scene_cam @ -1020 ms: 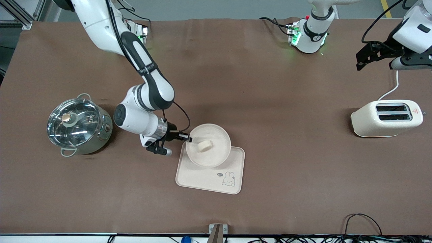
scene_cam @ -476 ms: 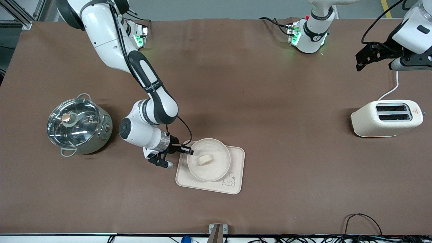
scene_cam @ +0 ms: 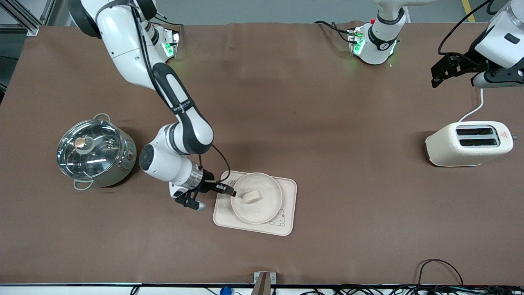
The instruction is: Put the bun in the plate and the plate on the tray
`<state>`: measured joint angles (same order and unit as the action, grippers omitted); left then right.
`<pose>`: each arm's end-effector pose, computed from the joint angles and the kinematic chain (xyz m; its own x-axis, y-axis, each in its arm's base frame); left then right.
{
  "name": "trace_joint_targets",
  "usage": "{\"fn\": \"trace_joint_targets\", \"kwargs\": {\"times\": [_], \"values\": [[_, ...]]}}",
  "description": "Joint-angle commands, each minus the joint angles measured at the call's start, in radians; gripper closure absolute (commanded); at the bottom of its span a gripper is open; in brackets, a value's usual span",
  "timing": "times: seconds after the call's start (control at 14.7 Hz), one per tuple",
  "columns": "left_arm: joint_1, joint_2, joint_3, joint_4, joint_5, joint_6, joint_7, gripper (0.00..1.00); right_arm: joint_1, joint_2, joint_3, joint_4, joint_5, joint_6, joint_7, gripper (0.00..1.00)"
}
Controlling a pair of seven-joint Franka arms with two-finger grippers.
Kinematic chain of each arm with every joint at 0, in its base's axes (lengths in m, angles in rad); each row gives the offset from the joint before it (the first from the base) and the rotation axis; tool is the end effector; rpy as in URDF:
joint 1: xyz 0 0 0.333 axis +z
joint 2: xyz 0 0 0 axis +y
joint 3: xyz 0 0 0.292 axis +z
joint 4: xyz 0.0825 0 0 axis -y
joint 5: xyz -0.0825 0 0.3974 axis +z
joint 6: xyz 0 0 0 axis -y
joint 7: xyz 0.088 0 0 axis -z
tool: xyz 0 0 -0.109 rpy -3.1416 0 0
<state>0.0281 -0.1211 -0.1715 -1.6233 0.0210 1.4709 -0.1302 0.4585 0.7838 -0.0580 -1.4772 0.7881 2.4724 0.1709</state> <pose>0.5167 -0.0777 0.6298 0.9996 -0.0093 -0.0273 -0.0105 -0.9989 -0.0455 0.6720 0.2911 0.2045 0.9496 -0.3117 -0.0339 -0.2832 -0.8061 -0.5196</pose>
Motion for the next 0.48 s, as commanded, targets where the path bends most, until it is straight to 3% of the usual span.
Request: {"fn": "trace_joint_targets", "kwargs": {"times": [0.0,0.14,0.41], "values": [[0.012,-0.006,-0.009,-0.004,-0.013,0.008,0.018,0.00,-0.049,-0.032,-0.011,0.009,-0.175,-0.059,-0.004,0.00],[0.013,-0.005,-0.009,0.000,-0.012,0.008,0.018,0.00,-0.098,-0.063,-0.014,0.011,-0.272,-0.139,-0.019,0.00],[0.013,0.000,-0.008,0.019,-0.007,0.003,0.015,0.00,-0.224,-0.211,-0.043,-0.018,-0.468,-0.396,-0.197,0.00]]}}
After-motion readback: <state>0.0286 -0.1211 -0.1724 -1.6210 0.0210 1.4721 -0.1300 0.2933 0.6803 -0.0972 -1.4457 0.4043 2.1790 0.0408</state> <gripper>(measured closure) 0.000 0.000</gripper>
